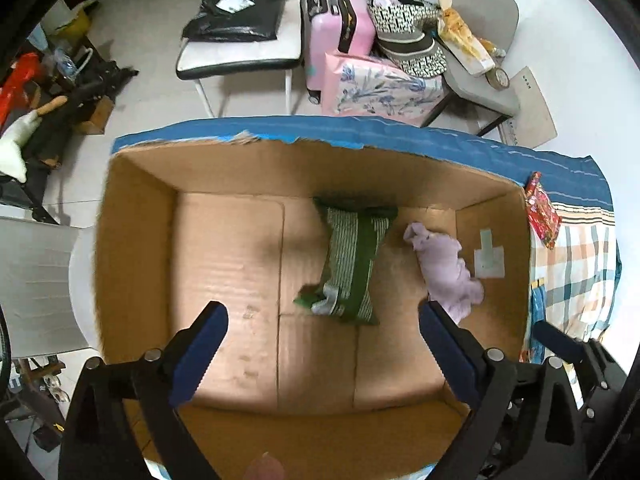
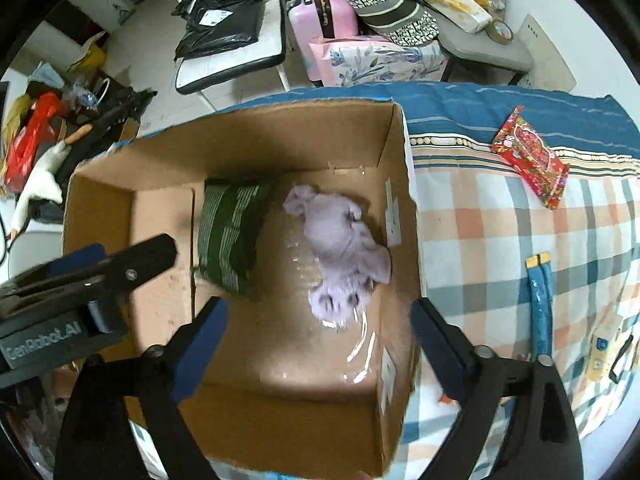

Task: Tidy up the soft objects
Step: 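Open both tools to drop the plush and green bag into the box, then grasp the Vinda tissue pack with the right tool while the left tool grasps the orange panda bag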

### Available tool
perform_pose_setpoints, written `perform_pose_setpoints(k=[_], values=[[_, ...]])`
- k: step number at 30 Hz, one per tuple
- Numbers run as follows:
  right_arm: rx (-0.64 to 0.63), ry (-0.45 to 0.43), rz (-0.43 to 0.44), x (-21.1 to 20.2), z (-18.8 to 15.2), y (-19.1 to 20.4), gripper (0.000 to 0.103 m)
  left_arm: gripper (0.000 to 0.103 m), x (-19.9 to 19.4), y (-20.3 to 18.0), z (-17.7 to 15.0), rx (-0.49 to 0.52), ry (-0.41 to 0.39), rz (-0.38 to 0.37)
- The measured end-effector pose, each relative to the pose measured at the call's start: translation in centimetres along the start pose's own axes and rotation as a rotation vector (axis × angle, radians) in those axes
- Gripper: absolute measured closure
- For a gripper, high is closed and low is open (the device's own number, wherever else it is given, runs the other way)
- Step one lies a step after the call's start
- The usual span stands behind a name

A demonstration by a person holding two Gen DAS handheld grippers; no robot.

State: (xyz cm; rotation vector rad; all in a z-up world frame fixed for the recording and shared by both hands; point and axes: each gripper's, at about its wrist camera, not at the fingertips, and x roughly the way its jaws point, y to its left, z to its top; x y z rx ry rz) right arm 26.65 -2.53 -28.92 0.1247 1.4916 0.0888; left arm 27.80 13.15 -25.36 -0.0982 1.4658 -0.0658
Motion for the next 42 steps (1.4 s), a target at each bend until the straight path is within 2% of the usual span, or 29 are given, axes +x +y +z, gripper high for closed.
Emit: perform_pose_setpoints(k=[7, 13, 20, 25, 28, 32, 36, 39, 42], values=[[-0.072, -0.012, -0.010, -3.3, -3.5, 1.1, 0.000, 0.005, -3.8, 0.5, -4.5, -0.013, -0.062, 0.057], [-0.104, -0.043, 0.034, -6.5, -6.3, 1.5, 0.000, 0.005, -6.5, 0.6, -7.6, -0.042, -0.097, 0.056], [-0.080, -0.095, 0.097, -10.4, -9.2, -1.6, 0.000, 0.005, -10.5, -2.8, -10.2, -0.040, -0.163, 0.045], [-0.017, -0.123, 0.096, -12.8, -11.4, -8.4, 0.000, 0.005, -11.6, -9.6, -12.3, 0.035, -0.175, 0.000], [0.028, -0.127, 0.046, -13.8, -13.2, -14.2, 0.000, 0.005, -10.2, -14.9, -13.3, 0.084, -0.128, -0.055], [0.111, -0.091, -0.038, -13.4, -15.6, -22.4, 0.000, 0.005, -5.7, -21.4, -13.9, 0.142, -0.012, -0.112], [0.241, -0.043, -0.070, -11.3, -17.4, -31.1, 0.000, 0.005, -0.2, -25.9, -13.7, 0.190, 0.072, -0.028], [0.301, -0.015, -0.074, -9.3, -17.9, -36.0, 0.000, 0.005, 4.0, -27.0, -13.6, 0.151, 0.167, -0.021], [0.301, 0.017, -0.081, -7.0, -17.3, -39.0, 0.000, 0.005, 7.1, -27.2, -13.8, 0.124, 0.236, -0.018]])
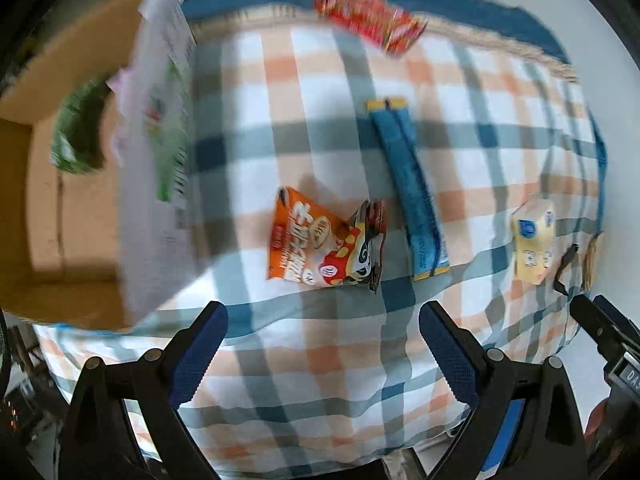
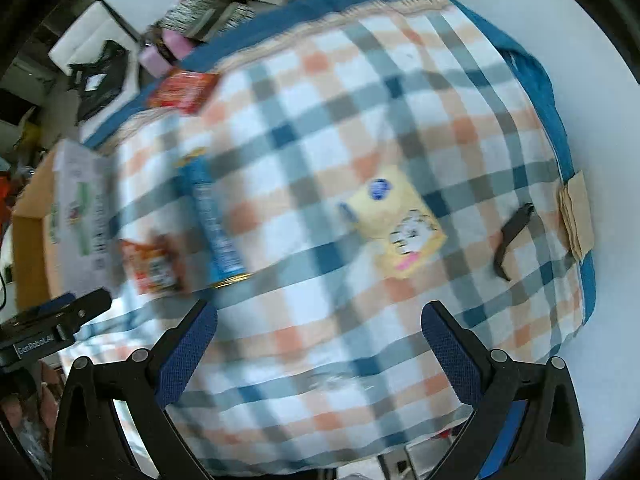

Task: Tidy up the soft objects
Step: 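Grasp the Vinda tissue pack with the right tool while the left tool grasps the orange panda bag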

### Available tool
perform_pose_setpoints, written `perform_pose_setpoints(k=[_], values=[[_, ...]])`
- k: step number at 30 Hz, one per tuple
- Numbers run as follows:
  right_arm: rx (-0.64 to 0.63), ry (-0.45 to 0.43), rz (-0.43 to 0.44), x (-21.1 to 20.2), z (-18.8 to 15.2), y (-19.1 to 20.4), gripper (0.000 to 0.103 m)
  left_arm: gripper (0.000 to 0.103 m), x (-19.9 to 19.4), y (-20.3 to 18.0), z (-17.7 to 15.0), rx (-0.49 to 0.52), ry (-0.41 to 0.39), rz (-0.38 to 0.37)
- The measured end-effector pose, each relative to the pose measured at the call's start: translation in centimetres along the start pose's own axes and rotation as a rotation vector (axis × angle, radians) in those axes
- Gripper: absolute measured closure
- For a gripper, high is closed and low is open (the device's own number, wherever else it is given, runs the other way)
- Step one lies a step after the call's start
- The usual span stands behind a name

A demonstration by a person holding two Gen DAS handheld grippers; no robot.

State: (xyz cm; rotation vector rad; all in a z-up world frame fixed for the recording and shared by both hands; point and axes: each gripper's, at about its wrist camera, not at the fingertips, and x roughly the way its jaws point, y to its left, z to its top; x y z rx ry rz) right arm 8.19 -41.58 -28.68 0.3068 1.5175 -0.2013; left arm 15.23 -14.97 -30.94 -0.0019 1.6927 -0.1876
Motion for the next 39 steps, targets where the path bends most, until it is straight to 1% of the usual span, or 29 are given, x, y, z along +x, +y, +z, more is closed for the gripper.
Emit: perform_pose_setpoints(k=[2, 3, 5, 8, 10, 11, 12, 14, 15, 16, 17, 18, 19, 20, 21, 22, 23, 25, 27, 31, 32, 33, 34, 37, 39], values=[[-0.029, 0.039, -0.036, 2.0, 1.0, -1.2, 0.000, 0.005, 1.9, -0.5, 0.6, -0.004, 0.036, 0.021], [-0.062, 0.057, -0.063, 3.2, 1.7, -1.5, 0.000, 0.005, 2.7, -0.7, 0.9, -0.004, 0.050, 0.028], [-0.108, 0.089, -0.097, 4.9, 2.5, -1.7, 0.000, 0.005, 4.4, -1.2, 1.5, 0.003, 0.086, 0.052], [-0.154, 0.141, -0.105, 7.5, 4.1, -2.1, 0.000, 0.005, 6.8, -1.7, 2.4, 0.000, 0.138, 0.061], [-0.188, 0.177, -0.131, 9.4, 5.0, -2.4, 0.000, 0.005, 8.1, -2.0, 2.8, 0.006, 0.173, 0.061], [-0.212, 0.176, -0.151, 10.1, 5.4, -2.4, 0.000, 0.005, 8.8, -2.1, 3.0, 0.015, 0.184, 0.053], [-0.255, 0.174, -0.164, 10.8, 5.7, -2.3, 0.000, 0.005, 9.3, -2.2, 3.1, 0.021, 0.186, 0.065], [-0.278, 0.194, -0.164, 12.0, 5.9, -2.3, 0.002, 0.005, 9.9, -2.3, 3.3, 0.020, 0.184, 0.074], [-0.268, 0.212, -0.160, 12.6, 6.0, -2.6, 0.012, 0.007, 10.0, -2.2, 3.3, 0.010, 0.180, 0.071], [-0.250, 0.219, -0.169, 12.9, 6.1, -2.9, 0.017, 0.010, 10.1, -2.1, 3.2, -0.002, 0.174, 0.070], [-0.225, 0.224, -0.170, 13.0, 6.1, -3.2, 0.025, 0.012, 10.0, -1.8, 3.2, -0.026, 0.165, 0.056], [-0.177, 0.237, -0.150, 13.0, 6.2, -3.8, 0.025, 0.014, 10.0, -1.4, 3.2, -0.049, 0.161, 0.041], [-0.099, 0.272, -0.121, 13.1, 6.1, -4.7, 0.026, 0.021, 9.8, -0.8, 3.1, -0.097, 0.150, 0.027], [-0.031, 0.316, -0.089, 13.2, 5.9, -5.4, 0.029, 0.026, 9.7, -0.2, 3.1, -0.131, 0.148, 0.013], [0.010, 0.348, -0.043, 13.3, 5.7, -5.7, 0.031, 0.027, 9.7, 0.2, 3.1, -0.159, 0.150, -0.002], [0.029, 0.365, 0.002, 13.3, 5.4, -5.8, 0.031, 0.027, 9.7, 0.5, 3.1, -0.187, 0.155, -0.021], [0.047, 0.380, 0.029, 13.3, 5.2, -5.9, 0.031, 0.027, 9.9, 0.7, 3.1, -0.205, 0.161, -0.033], [0.086, 0.416, 0.065, 13.8, 4.8, -6.1, 0.031, 0.027, 10.3, 0.8, 3.4, -0.213, 0.168, -0.031], [0.086, 0.416, 0.052, 14.1, 4.7, -6.1, 0.030, 0.027, 10.8, 0.7, 3.5, -0.207, 0.180, -0.013], [0.124, 0.407, 0.034, 15.0, 4.4, -6.9, 0.030, 0.027, 11.5, -0.2, 3.5, -0.194, 0.175, 0.006], [0.129, 0.402, 0.027, 15.1, 4.3, -6.6, 0.030, 0.028, 11.5, -0.2, 3.4, -0.194, 0.169, 0.007], [0.131, 0.399, 0.024, 15.1, 4.2, -6.7, 0.030, 0.030, 11.7, -1.0, 3.4, -0.191, 0.167, 0.009], [0.132, 0.395, 0.017, 15.1, 4.3, -6.8, 0.030, 0.034, 10.9, 0.0, 3.6, -0.188, 0.166, 0.013], [0.116, 0.353, -0.024, 14.6, 4.6, -6.7, 0.030, 0.037, 10.3, -0.1, 3.5, -0.178, 0.157, 0.009], [0.117, 0.326, -0.031, 14.2, 4.9, -6.9, 0.030, 0.039, 10.1, 0.0, 3.3, -0.172, 0.150, 0.011]])
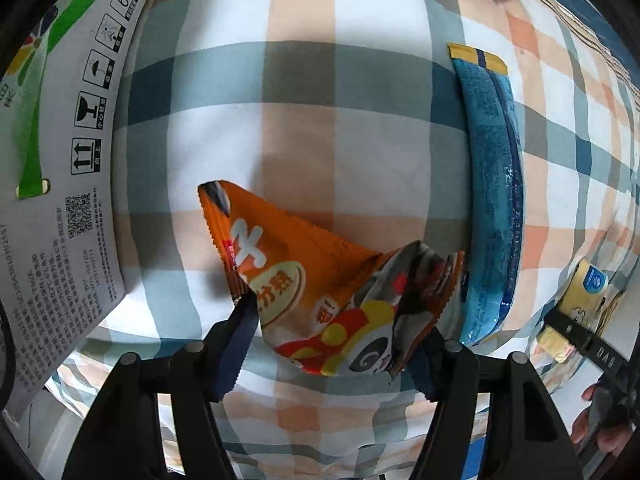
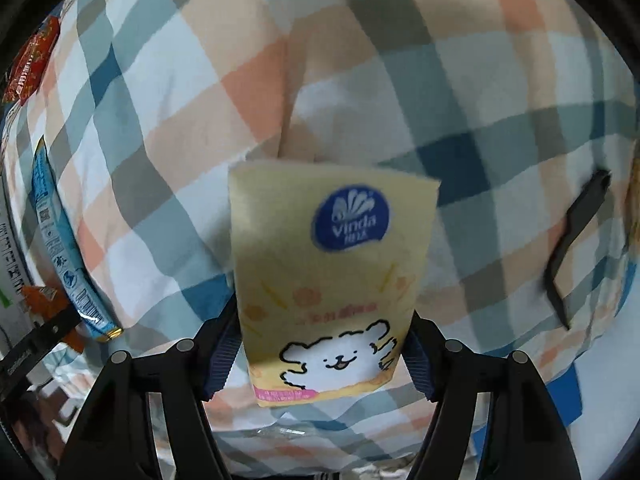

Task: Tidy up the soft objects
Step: 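Grasp the Vinda tissue pack with the right tool while the left tool grasps the orange panda bag, then carry the tissue pack and orange bag over the box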

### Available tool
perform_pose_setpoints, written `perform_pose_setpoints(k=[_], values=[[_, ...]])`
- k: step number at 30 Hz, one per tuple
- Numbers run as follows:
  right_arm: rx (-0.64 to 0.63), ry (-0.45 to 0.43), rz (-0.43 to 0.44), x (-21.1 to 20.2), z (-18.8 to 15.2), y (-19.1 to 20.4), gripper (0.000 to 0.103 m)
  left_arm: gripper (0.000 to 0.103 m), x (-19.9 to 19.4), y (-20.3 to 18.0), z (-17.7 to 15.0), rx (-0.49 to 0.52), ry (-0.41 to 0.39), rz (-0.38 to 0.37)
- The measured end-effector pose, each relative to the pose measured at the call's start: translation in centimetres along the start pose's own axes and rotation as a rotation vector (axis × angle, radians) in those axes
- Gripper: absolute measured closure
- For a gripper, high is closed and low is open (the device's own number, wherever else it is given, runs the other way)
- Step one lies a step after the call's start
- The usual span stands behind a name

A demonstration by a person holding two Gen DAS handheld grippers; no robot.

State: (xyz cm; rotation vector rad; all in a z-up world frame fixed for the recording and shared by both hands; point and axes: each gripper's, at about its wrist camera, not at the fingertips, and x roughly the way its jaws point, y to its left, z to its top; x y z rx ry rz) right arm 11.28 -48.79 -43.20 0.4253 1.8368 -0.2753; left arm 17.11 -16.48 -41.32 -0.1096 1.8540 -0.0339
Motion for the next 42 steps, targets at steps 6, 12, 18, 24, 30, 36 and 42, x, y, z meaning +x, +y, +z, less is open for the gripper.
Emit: perform_pose_setpoints(k=[6, 12, 18, 24, 30, 36, 42], values=[[0.046, -0.060, 0.035, 0.2, 1.9, 0.1, 0.035, 0.045, -1.0, -0.7, -1.5, 0.025, -0.035, 0.012], [0.029, -0.081, 0.016, -1.1, 0.4, 0.5, 0.038, 0.052, -2.5, -0.5, -2.3, 0.038, -0.058, 0.004], [-0.005, -0.131, 0.056, -3.7, -2.5, 1.2, 0.038, 0.058, -4.4, -0.7, -4.0, 0.063, -0.101, -0.009], [-0.049, -0.173, 0.111, -6.3, -5.7, 2.4, 0.038, 0.061, -7.8, -0.4, -6.2, 0.093, -0.170, -0.048], [-0.108, -0.214, 0.147, -9.8, -7.5, 5.3, 0.038, 0.061, -11.9, 1.2, -7.6, 0.134, -0.270, -0.102], [-0.181, -0.261, 0.199, -14.1, -9.4, 9.3, 0.038, 0.061, -18.2, 3.6, -9.9, 0.165, -0.405, -0.152], [-0.300, -0.329, 0.233, -17.1, -12.4, 18.3, 0.038, 0.061, -23.6, 8.4, -11.4, 0.144, -0.549, -0.094]])
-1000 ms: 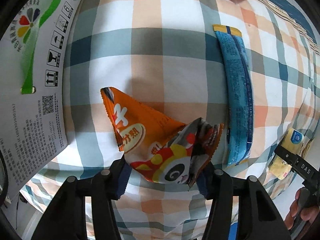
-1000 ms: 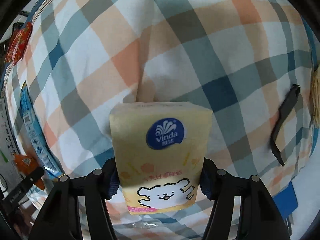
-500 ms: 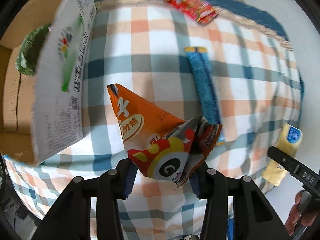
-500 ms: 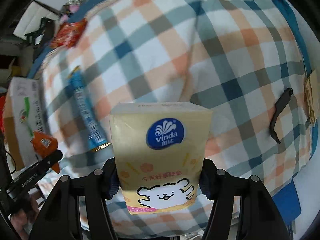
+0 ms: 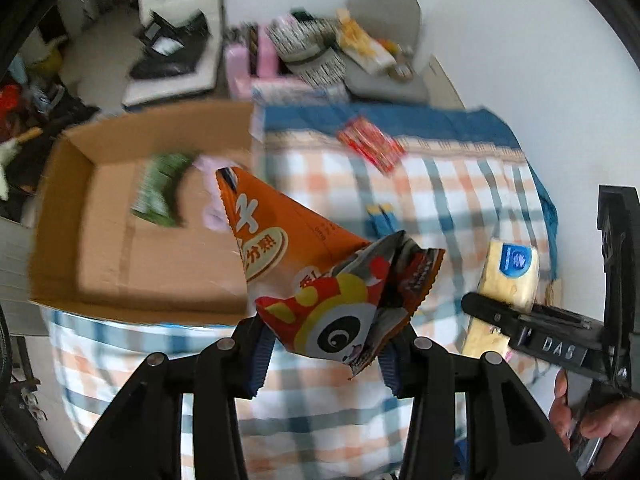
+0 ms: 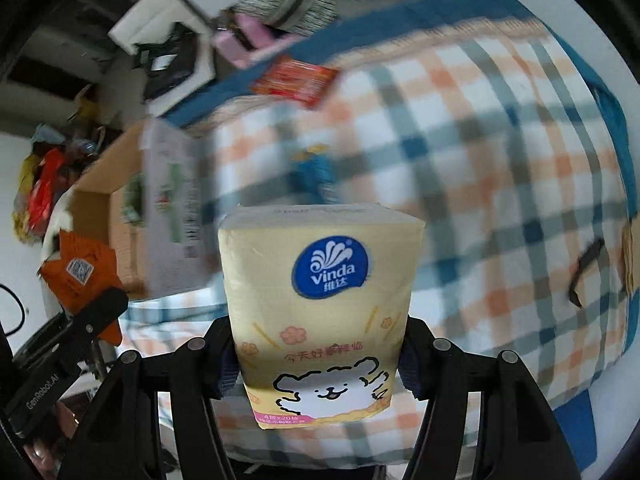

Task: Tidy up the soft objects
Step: 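Carry the tissue pack and orange bag over the box, then open both tools to release the tissue pack and orange bag into the box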

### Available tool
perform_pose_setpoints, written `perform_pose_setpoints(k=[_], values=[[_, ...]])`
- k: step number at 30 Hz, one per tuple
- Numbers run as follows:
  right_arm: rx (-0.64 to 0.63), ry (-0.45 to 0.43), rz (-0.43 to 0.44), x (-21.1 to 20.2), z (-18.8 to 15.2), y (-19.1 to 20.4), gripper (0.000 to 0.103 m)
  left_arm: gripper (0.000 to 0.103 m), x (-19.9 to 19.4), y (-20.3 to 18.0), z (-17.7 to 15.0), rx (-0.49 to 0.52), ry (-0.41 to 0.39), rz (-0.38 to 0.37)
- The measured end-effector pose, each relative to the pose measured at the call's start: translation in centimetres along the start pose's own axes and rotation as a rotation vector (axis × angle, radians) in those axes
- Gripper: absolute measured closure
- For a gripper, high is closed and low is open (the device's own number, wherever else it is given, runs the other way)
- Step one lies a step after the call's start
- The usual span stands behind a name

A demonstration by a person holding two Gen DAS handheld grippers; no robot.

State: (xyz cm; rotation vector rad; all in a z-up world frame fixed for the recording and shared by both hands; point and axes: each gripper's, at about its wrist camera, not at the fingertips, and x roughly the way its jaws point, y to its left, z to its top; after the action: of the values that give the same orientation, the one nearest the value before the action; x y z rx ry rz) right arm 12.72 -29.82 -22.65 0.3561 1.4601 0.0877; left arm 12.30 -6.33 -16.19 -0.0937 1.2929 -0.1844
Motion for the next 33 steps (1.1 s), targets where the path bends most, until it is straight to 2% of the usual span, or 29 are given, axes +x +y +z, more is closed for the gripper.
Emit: perform_pose_setpoints(k=[3, 8, 15, 20, 26, 33], values=[[-0.053, -0.008, 0.032, 0.0, -0.4, 4.8, 0.038, 0.061, -2.6, 3.2, 0.5, -0.008, -0.056, 0.058], [-0.149, -0.006, 0.050, 0.8, -1.2, 12.6, 0.038, 0.061, -4.0, 9.1, 1.1, -0.040, -0.105, 0.143], [-0.221, -0.004, 0.000, 3.7, -1.1, 21.7, 0.038, 0.062, -2.3, 16.4, 2.7, -0.046, -0.057, 0.233], [-0.224, 0.017, -0.054, 6.4, -0.2, 25.0, 0.038, 0.062, 0.8, 21.0, 4.7, -0.058, 0.007, 0.268], [-0.190, 0.080, -0.117, 11.0, 0.9, 26.2, 0.038, 0.061, 5.4, 25.0, 7.6, -0.085, 0.110, 0.248], [-0.163, 0.150, -0.180, 15.6, 2.4, 26.4, 0.038, 0.061, 10.7, 27.4, 10.1, -0.107, 0.238, 0.194]])
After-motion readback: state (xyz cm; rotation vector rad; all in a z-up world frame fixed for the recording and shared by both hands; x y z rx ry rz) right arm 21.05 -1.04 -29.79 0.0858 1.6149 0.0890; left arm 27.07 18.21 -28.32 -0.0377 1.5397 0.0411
